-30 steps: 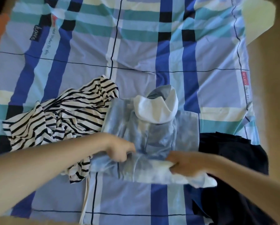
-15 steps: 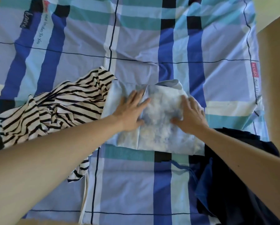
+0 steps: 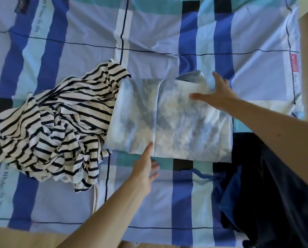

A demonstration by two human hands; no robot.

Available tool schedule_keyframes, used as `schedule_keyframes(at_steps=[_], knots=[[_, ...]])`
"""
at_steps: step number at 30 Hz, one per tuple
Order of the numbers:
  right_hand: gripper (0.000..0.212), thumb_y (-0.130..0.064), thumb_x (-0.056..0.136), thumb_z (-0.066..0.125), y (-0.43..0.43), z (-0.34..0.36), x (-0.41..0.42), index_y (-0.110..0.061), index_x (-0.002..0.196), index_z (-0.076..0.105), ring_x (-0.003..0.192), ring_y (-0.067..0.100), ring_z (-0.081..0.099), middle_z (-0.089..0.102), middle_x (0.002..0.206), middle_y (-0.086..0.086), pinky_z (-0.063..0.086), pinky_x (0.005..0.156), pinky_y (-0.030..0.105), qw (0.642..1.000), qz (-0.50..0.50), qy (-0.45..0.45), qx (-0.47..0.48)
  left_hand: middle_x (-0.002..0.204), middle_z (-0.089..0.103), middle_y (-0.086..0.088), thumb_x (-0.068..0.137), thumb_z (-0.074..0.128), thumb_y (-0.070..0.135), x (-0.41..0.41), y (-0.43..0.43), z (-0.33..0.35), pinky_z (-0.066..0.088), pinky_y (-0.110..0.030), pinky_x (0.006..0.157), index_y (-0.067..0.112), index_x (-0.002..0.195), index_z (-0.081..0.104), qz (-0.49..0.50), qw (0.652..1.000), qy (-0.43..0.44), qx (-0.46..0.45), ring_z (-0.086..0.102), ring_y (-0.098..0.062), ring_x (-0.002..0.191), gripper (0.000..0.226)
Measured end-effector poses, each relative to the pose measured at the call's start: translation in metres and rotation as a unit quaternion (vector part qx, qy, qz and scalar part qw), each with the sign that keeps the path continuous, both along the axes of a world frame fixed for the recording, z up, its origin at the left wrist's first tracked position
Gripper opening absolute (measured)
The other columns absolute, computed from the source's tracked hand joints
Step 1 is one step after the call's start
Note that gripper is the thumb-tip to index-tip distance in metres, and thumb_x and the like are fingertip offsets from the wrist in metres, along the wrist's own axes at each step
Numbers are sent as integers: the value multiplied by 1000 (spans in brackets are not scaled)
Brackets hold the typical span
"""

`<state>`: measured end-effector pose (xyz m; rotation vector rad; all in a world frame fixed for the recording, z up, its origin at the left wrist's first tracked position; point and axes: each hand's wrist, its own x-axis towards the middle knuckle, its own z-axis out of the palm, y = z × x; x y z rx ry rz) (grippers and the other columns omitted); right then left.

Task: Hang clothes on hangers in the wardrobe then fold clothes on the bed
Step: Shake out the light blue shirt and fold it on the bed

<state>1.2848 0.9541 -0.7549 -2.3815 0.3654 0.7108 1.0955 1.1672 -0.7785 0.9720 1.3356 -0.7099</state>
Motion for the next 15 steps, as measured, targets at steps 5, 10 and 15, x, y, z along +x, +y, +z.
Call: schedule_keyframes(at_steps=[5,10,15], knots=[[55,-36,70,88,20,0,20,-23,116,61,91,14,70,71,111,1,57,70,24,978,35,139,151,122,72,-6,91,69,31,15,-14,-14,44,-41,112,15,124,66,152,973,-155,-77,66,-23,117,37],[48,-31,79,76,21,5,1,-8,119,69,99,28,73,74,112,14,59,84,39,921,3,311,235,119,73,-7,92,67,12,28,-8,-7,55,-37,95,9,124,66,125,968,-207,-68,69,-22,112,32],[53,-39,70,73,23,28,-34,-10,114,70,93,23,74,76,105,9,58,83,35,873,-93,311,365,106,76,-6,84,70,3,46,15,31,60,-29,70,9,119,68,54,971,-233,-17,73,-18,91,36]])
